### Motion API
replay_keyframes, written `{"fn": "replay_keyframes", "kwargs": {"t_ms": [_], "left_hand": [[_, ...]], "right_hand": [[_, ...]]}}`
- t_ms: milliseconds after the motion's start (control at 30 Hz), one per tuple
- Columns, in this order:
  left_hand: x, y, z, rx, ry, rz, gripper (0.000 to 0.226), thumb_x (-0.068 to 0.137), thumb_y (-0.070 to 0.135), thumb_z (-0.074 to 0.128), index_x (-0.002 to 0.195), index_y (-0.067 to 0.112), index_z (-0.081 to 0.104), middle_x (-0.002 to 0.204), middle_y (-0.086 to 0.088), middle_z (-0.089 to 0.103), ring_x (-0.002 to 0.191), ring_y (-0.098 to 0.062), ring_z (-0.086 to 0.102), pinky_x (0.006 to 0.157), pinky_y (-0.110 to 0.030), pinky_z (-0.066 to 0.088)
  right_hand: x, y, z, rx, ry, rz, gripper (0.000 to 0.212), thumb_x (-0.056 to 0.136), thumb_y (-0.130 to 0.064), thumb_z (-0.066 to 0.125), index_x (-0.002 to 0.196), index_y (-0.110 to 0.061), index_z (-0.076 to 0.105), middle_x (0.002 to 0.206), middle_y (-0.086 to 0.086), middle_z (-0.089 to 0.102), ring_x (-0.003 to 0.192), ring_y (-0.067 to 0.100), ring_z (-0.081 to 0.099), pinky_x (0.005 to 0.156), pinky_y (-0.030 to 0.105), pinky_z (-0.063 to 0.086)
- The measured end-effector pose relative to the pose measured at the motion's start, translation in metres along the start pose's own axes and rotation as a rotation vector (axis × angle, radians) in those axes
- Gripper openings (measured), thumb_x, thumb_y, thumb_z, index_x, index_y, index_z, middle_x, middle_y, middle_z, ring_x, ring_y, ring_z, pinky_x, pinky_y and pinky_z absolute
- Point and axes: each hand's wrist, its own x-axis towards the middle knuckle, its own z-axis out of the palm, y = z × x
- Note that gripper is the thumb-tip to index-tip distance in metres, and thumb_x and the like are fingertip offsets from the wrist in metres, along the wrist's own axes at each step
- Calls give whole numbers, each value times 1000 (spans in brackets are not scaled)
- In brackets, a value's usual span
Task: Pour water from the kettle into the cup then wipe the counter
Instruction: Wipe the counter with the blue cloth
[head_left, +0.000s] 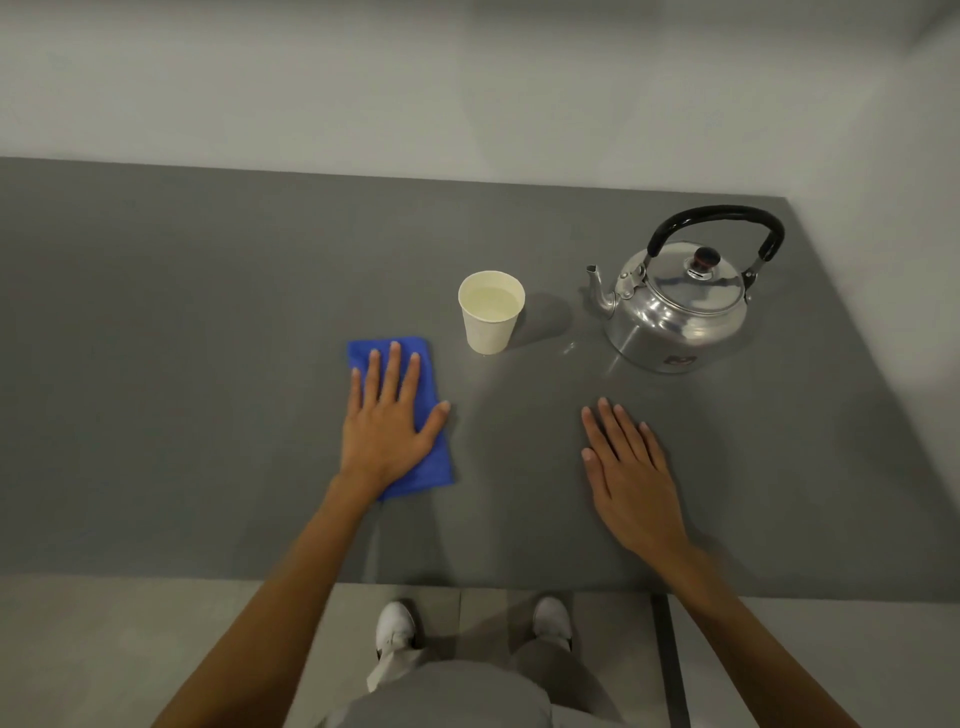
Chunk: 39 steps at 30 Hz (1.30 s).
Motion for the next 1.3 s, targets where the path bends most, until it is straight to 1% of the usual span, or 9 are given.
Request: {"fn": "replay_keyframes", "kwargs": {"t_ms": [200, 433, 600, 800, 900, 967, 1100, 1200, 1300], "left_hand": [[-46, 66, 25, -6, -43, 272, 76, 90, 65, 20, 149, 20, 7, 159, -4, -1, 145, -26, -11, 119, -48, -3], [-90, 18, 15, -25, -125, 472, 69, 91, 67, 26, 148, 35, 3, 159, 10, 1, 146, -14, -7, 118, -46, -1], [-110, 3, 3, 7, -156, 407, 67, 92, 65, 21, 147, 36, -1, 159, 8, -1, 146, -17, -8, 116, -46, -4], [-135, 13, -1, 25, -169, 282, 63, 96, 56, 21, 148, 23, 12, 156, 0, 15, 144, -16, -5, 114, -42, -4], [-141, 7, 4, -215, -171, 190, 75, 88, 70, 18, 145, 33, -14, 157, 9, -18, 143, -7, -16, 116, -27, -14], [-140, 5, 6, -453, -160, 83, 86, 80, 78, 27, 140, 41, -23, 151, 18, -30, 141, 1, -13, 114, -21, -2], [-133, 1, -8, -943, -103, -159, 104, 68, 59, 69, 135, 56, -10, 148, 32, 4, 134, 12, 15, 108, -16, 23], [-125, -12, -21, -1150, -189, -246, 95, 64, 42, 79, 134, 56, 16, 128, 46, 37, 115, 19, 42, 87, -7, 44], [-119, -25, -30, -1298, -261, -319, 58, 66, 26, 80, 117, 37, 55, 115, 20, 66, 106, -7, 63, 77, -18, 54]], "right_hand": [[1, 1, 0, 19, -4, -15, 55, 96, -38, 12, 146, -15, 19, 154, 8, 24, 143, 20, 15, 116, 40, 13], [11, -20, -4, 357, -12, 53, 51, 100, -35, 34, 144, -9, 30, 156, 9, 22, 145, 17, 9, 114, 30, 6], [29, -78, -12, 566, -84, -98, 53, 96, -42, 39, 141, -13, 36, 154, 6, 25, 142, 19, 16, 113, 34, 21], [43, -126, 2, 471, -130, -233, 57, 98, -43, 38, 143, -10, 30, 157, 8, 18, 145, 20, 9, 115, 31, 2], [37, -137, 6, 581, -83, -266, 43, 98, -28, 43, 135, -7, 39, 145, 11, 41, 141, 19, 24, 118, 31, 6], [35, -139, 2, 712, -64, -273, 30, 97, -22, 47, 124, -10, 46, 125, 8, 56, 126, 20, 44, 113, 32, 26], [45, -138, -30, 942, -252, -334, 7, 96, -28, 49, 98, -23, 46, 84, 3, 61, 71, 19, 56, 68, 39, 49], [61, -142, -52, 1074, -363, -414, 8, 93, -29, 55, 96, -27, 48, 91, -8, 64, 87, 9, 62, 78, 25, 50], [83, -154, -62, 1111, -371, -458, 11, 90, -27, 60, 96, -30, 52, 95, -6, 68, 94, 2, 62, 81, 9, 44]]}}
